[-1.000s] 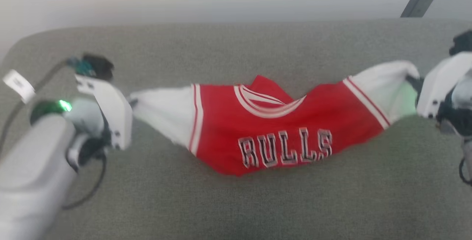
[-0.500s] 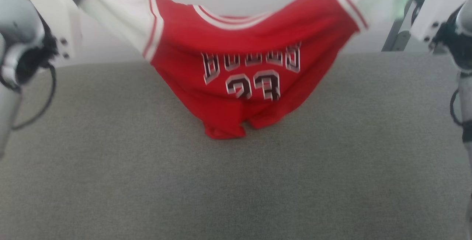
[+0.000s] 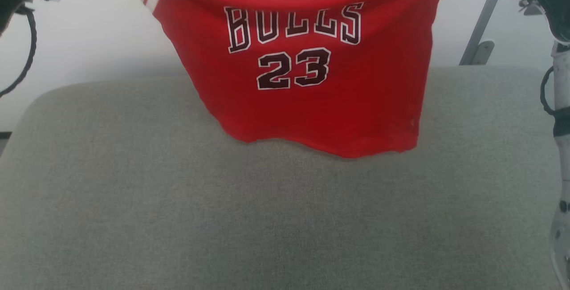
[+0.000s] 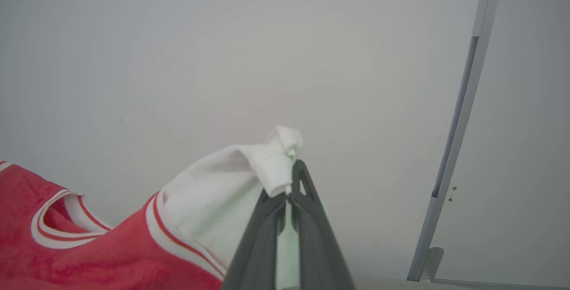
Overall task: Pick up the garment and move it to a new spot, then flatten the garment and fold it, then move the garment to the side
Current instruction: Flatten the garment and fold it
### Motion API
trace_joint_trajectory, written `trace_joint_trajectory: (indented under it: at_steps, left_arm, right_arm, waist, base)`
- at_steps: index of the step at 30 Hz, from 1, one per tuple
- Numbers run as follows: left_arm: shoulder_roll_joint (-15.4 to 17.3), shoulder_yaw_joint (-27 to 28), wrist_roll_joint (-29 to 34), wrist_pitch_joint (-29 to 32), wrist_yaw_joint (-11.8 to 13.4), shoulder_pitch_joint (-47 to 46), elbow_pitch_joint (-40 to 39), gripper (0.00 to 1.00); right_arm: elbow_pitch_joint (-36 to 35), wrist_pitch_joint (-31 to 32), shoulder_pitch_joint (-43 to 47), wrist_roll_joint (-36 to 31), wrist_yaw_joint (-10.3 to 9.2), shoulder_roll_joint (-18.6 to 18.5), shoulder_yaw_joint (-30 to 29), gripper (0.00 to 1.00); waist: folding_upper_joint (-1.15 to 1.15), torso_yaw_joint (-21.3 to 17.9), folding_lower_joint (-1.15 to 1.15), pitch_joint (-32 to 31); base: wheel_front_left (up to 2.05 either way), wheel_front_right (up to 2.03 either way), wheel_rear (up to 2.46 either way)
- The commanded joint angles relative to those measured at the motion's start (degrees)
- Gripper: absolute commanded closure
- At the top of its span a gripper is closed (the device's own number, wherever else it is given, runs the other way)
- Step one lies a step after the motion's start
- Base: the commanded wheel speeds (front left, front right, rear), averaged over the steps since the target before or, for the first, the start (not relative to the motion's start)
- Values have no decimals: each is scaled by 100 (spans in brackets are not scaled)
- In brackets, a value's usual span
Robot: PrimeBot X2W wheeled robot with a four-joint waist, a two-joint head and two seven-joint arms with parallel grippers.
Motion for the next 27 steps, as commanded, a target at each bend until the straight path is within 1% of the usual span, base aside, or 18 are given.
trace_joint_trajectory:
  at_steps: [1, 7, 8, 10, 15, 18, 20, 22, 24, 27]
  left_arm:
    - [-68, -31, 45, -169, -76, -125, 103, 100]
    - [-253, -56, 115, -581, -166, -420, 431, 100]
    - [-309, -66, 177, -797, -186, -609, 572, 100]
    - [-379, -76, 267, -1057, -218, -817, 707, 100]
    - [-527, -67, 504, -1815, -205, -1426, 1146, 100]
    - [-645, -48, 695, -2460, -184, -1860, 1385, 100]
    - [-699, -52, 828, -3005, -179, -2124, 1541, 100]
    - [-771, -17, 942, -3518, -116, -2317, 1711, 100]
    - [-844, 0, 1051, -3864, -125, -2496, 1749, 100]
    - [-924, 31, 1141, -3997, -176, -2397, 1794, 100]
  right_arm:
    - [99, -156, -123, -42, -2, 63, -40, 100]
    - [392, -538, -358, -271, -2, 93, -3, 100]
    - [493, -790, -529, -429, -2, 63, 23, 100]
    - [608, -1113, -708, -630, -2, 51, -13, 100]
    - [1054, -2017, -1309, -1266, -2, 15, -48, 100]
    - [1311, -2705, -1706, -1752, -3, -15, -106, 100]
    - [1461, -3186, -1918, -2054, -3, -22, -210, 100]
    - [1552, -3652, -2105, -2437, -3, -34, -293, 100]
    - [1604, -3919, -2238, -2800, -3, -40, -397, 100]
    - [1710, -4052, -2144, -3180, -3, 30, -435, 100]
  waist:
    - [0, 3, 0, 95]
    - [0, 27, 0, 513]
    - [0, 35, 0, 745]
    - [0, 49, 0, 990]
    - [0, 77, 0, 1614]
    - [0, 109, 0, 1943]
    - [0, 138, 0, 2107]
    - [0, 173, 0, 2236]
    - [0, 226, 0, 2343]
    - [0, 301, 0, 2421]
  base:
    - [0, 0, 0]
    - [0, 0, 0]
    - [0, 0, 0]
    - [0, 0, 0]
    - [0, 0, 0]
    - [0, 0, 0]
    - [0, 0, 0]
    - [0, 0, 0]
    - [0, 0, 0]
    - [0, 0, 0]
